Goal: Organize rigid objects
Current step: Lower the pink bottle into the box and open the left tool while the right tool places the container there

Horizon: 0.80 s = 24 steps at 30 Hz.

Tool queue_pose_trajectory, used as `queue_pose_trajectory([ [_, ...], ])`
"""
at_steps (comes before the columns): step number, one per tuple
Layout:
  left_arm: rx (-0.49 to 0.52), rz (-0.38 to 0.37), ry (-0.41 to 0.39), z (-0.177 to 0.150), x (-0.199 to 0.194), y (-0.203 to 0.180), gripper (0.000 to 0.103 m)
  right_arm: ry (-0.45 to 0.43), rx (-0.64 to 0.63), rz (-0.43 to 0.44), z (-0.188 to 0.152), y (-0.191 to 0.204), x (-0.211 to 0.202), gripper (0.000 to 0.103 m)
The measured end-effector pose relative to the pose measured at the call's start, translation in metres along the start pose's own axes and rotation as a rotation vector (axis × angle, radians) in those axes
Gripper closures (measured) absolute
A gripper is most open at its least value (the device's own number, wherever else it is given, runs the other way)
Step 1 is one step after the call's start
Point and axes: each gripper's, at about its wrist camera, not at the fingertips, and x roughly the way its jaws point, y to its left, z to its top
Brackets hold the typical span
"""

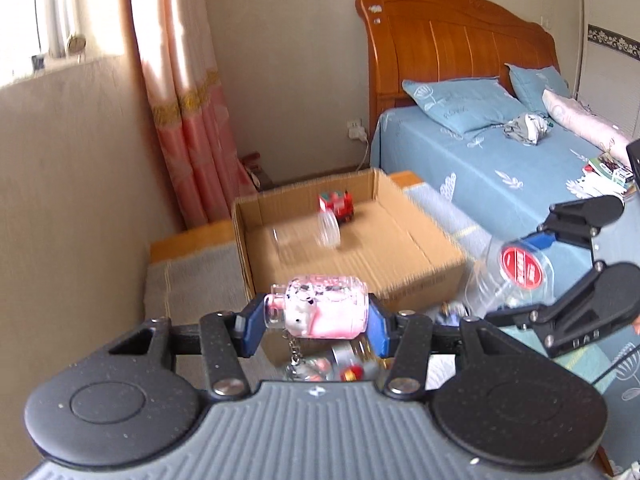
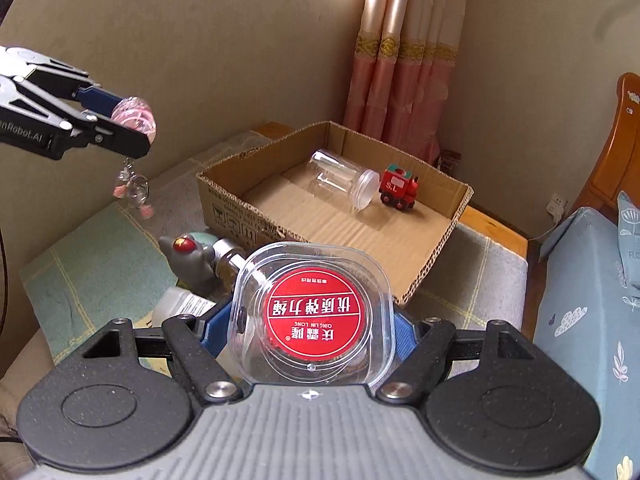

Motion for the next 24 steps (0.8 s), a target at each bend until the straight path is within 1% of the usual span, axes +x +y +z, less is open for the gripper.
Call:
queue_pose_trajectory([
  [4,0.024,0.002,-0.038,0.031,0.01,0.004,0.053,-0.023,0.005,-0.004,0.016,-0.007,0.0,0.022],
  [9,0.041,-0.004,-0.027,0.053,0.04,0.002,0.053,-0.036,0.034,-0.028,0.031,-0.018,0.005,0.022],
  [14,0.025,-0.026,0.039,0.049,0.08,-0.003,0.053,-0.036,0.061,-0.036,0.036,-0.024,0.008,0.022],
  [16,0.016,-0.033,0.067,0.044,0.092,-0.003,0.053,-0.033,0.062,-0.038,0.037,-0.025,0.009,0.022],
  [18,0.023,-0.038,0.08,0.038,0.099,-0.005,0.053,-0.029,0.059,-0.045,0.037,-0.025,0.01,0.022],
  [19,0.037,-0.034,0.077,0.036,0.1,-0.006,0.044,-0.028,0.056,-0.046,0.038,-0.025,0.01,0.022],
  [20,0.045,-0.029,0.074,0.034,0.099,-0.007,0.024,-0.027,0.056,-0.046,0.038,-0.026,0.011,0.022],
  [22,0.039,0.017,0.035,0.031,0.094,-0.007,0.001,-0.027,0.057,-0.048,0.04,-0.026,0.011,0.022],
  [24,0.039,0.032,-0.004,0.027,0.086,-0.007,0.001,-0.027,0.059,-0.05,0.041,-0.026,0.011,0.022],
])
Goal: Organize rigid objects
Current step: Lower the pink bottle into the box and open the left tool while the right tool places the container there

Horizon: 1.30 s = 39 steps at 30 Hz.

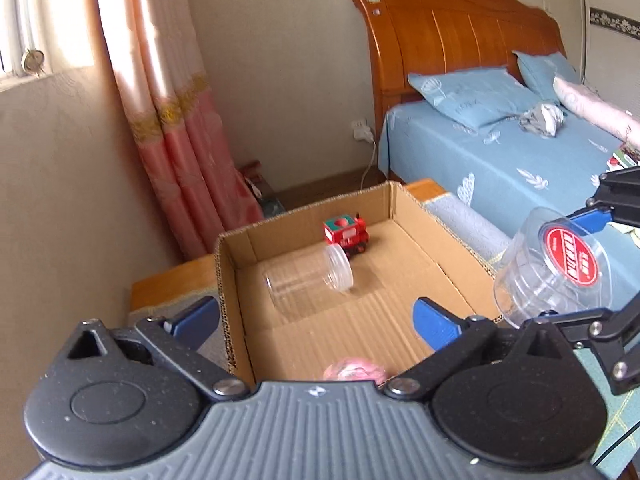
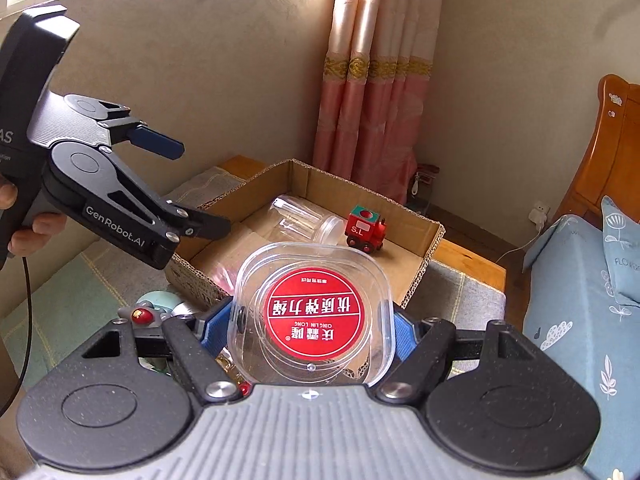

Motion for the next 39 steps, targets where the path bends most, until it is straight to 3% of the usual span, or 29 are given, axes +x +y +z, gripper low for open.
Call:
queue_pose_trajectory([
  [10,-0.099,0.055,-0.041,-0.038,-0.029,0.005,0.001,0.023,0.033,-0.011,0.008,-0.003,0.014,0.022],
  [22,-0.194,0.211,-0.087,-0.089,-0.061,0.003,0.001,0.07,0.193,-0.034,0.031,-0.03,0.055,0.022],
  [36,-0.281,0.218,-0.07,-0.111,-0.069,0.021,0.001,0.115,0.251,-0.113,0.069,-0.053,0.117,0.022],
  [39,-0.287,0.219,-0.073,-0.113,-0.069,0.023,0.001,0.116,0.24,-0.141,0.071,-0.056,0.122,0.011],
])
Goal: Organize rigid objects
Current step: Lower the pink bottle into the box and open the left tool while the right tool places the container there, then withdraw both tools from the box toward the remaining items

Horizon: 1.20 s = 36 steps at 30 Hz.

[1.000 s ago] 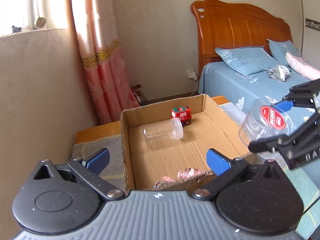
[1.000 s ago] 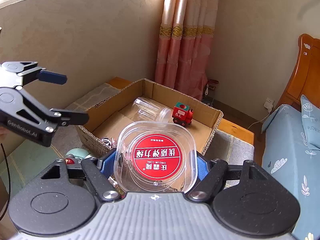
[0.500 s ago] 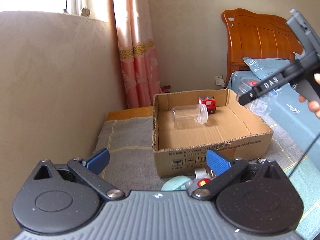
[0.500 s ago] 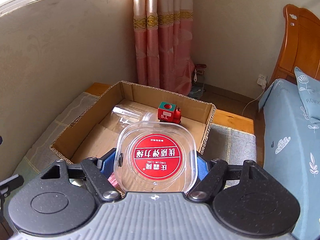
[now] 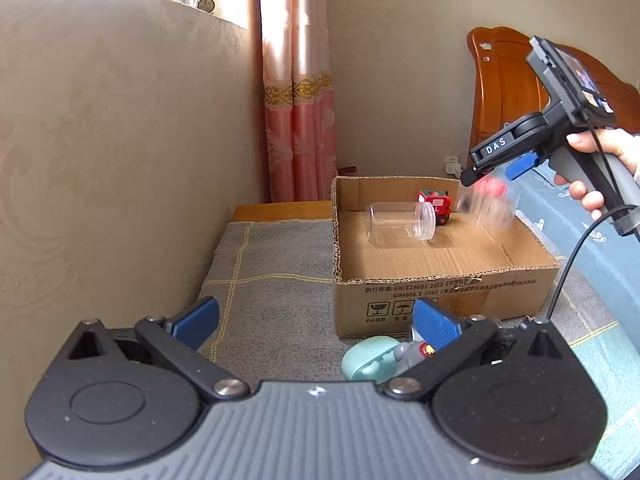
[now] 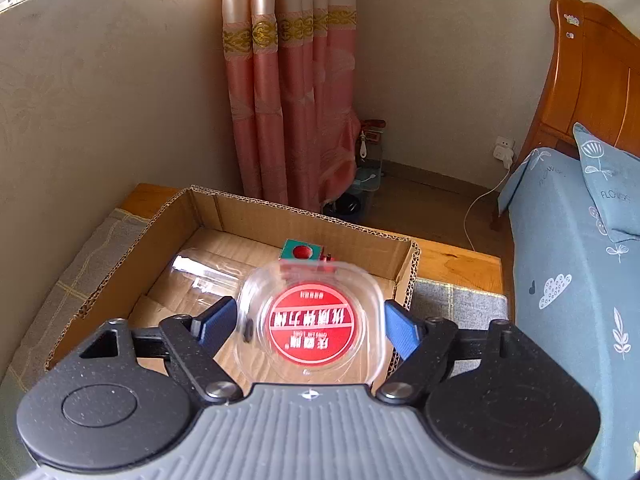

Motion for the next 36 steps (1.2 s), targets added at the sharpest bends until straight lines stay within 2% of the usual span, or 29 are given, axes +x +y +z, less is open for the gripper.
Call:
queue_pose_trajectory([
  [1,-0.002,0.0,0.002,0.0,0.0,0.0,0.001,-0.006,-0.003,-0.005,-0.001,0.0,-0.001,0.004],
  [3,-0.003,0.002,0.004,-0.001,0.001,0.001,0.001,-0.026,-0.002,-0.003,-0.003,-0.001,-0.006,0.0],
  [18,0.01,-0.005,0.032,-0.003,-0.002,-0.008,0.001,-0.038,-0.065,0.041,-0.034,0.004,-0.052,0.0],
  [28,0.039,-0.021,0.06,-0.009,-0.004,-0.014,0.001,-0.029,-0.101,0.064,-0.084,0.017,-0.075,0.0],
  [36,0.034,-0.042,0.079,-0.017,-0.003,-0.014,0.001,0.018,-0.112,0.053,-0.121,0.032,-0.07,0.0],
])
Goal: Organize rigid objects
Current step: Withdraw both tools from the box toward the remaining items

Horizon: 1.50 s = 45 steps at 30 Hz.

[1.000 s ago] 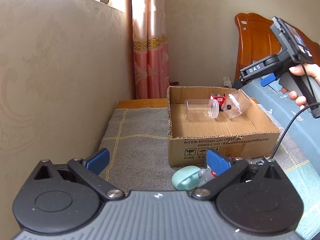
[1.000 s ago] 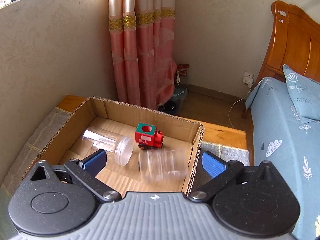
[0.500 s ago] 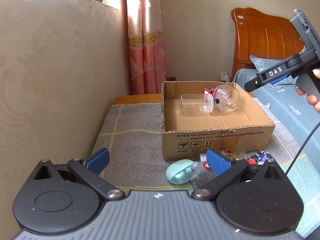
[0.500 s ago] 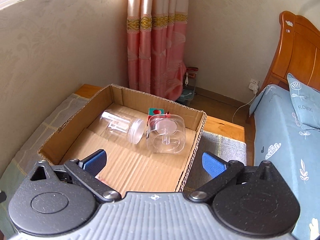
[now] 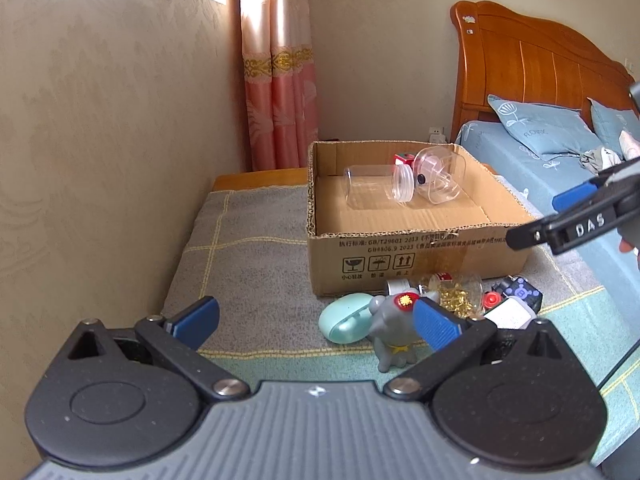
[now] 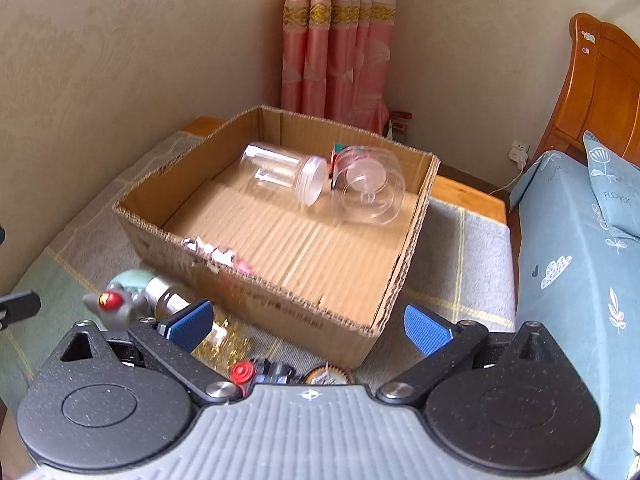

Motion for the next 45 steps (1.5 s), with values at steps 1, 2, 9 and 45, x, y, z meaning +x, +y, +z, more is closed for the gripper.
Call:
queue_pose_trajectory([
  [1,0.0,-0.002,0.001,0.0,0.0,0.0,0.001,0.006,-0.003,-0.003,-0.003,0.003,0.002,0.0],
  [2,0.0,-0.005,0.002,-0.001,0.0,0.0,0.001,0.009,-0.008,-0.002,-0.006,0.006,0.004,0.0],
  [9,0.008,-0.021,0.006,-0.004,0.001,-0.002,0.001,0.038,-0.031,0.003,-0.025,0.023,0.016,0.0],
  [45,0.078,-0.09,0.085,-0.008,0.054,-0.039,0.003,0.002,-0.078,-0.091,-0.075,0.021,0.028,0.034],
])
